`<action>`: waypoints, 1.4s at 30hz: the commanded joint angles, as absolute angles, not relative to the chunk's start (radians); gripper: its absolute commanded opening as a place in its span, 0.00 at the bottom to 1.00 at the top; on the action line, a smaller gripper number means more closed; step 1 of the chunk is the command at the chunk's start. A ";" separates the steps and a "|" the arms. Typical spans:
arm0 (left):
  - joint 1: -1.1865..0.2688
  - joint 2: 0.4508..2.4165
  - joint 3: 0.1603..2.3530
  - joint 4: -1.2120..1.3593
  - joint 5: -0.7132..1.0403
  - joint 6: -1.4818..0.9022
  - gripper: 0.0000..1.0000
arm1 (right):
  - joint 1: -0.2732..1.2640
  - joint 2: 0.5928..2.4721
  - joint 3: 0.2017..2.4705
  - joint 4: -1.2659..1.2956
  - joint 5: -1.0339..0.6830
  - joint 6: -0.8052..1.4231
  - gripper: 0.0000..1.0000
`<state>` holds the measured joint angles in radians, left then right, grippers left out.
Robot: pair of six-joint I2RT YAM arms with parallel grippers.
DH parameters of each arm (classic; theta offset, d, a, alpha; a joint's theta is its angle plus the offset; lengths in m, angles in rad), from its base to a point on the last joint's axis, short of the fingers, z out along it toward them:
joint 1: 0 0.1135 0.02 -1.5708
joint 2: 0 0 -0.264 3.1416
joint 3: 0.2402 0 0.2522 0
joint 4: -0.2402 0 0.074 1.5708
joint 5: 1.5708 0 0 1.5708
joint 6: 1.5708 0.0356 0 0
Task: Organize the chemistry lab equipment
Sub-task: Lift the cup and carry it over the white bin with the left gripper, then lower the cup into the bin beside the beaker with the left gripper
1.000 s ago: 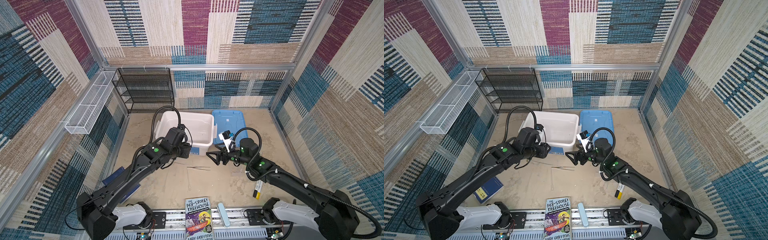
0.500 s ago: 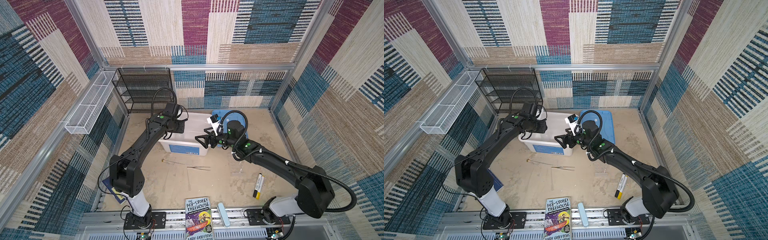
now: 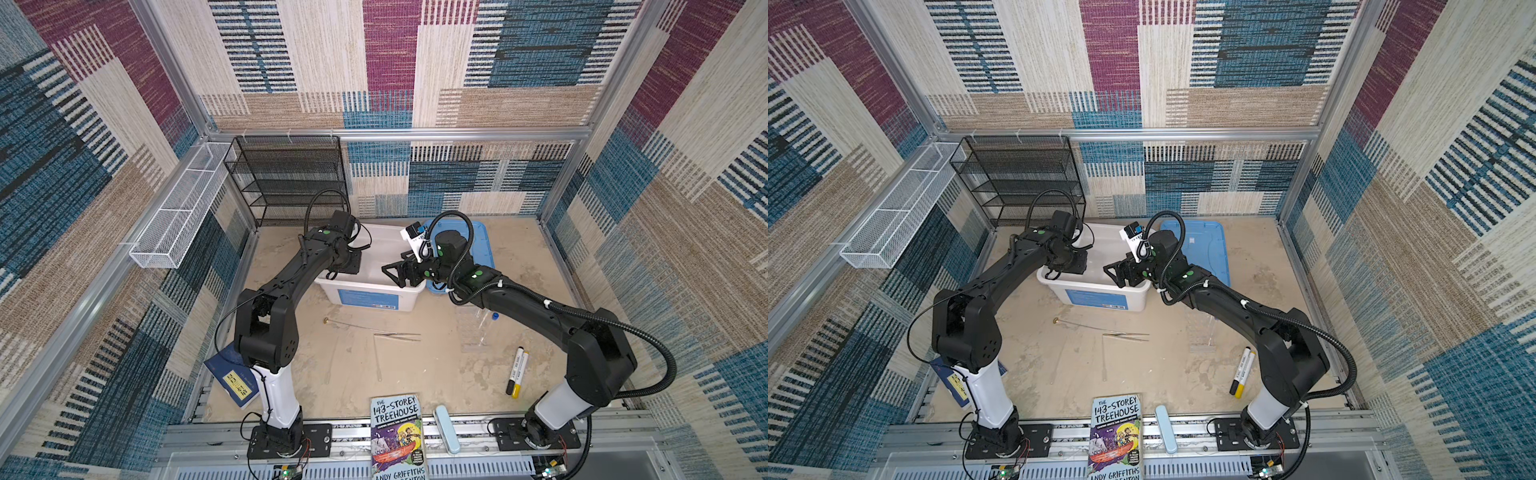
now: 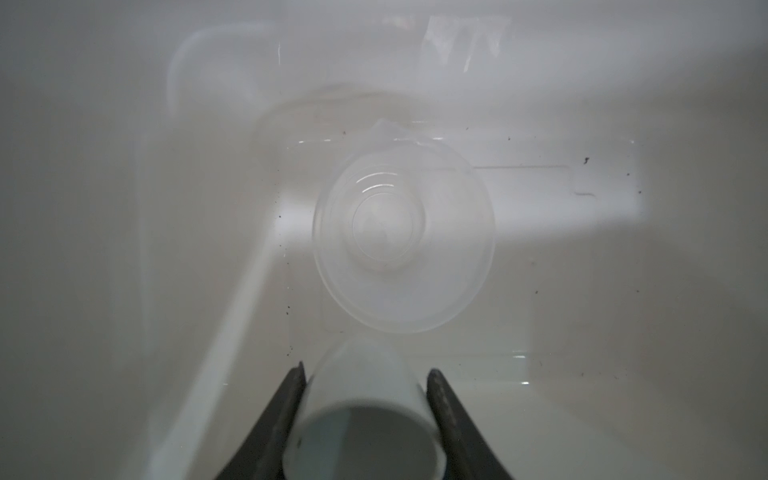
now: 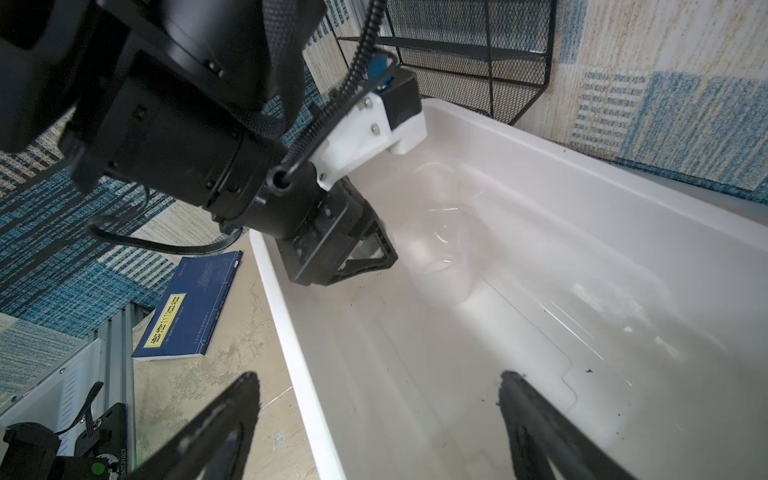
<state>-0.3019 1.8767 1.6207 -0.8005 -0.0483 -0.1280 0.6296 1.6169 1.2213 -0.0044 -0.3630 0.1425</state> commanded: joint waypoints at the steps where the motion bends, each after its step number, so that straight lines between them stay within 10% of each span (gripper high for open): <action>1: -0.287 1.843 1.580 -0.783 -0.042 -0.102 0.27 | 0.632 1.617 1.231 0.020 -0.359 0.137 0.91; 42: -0.302 1.996 1.636 -0.767 0.017 -0.163 0.28 | 0.634 1.740 1.338 -0.012 -0.357 0.102 0.91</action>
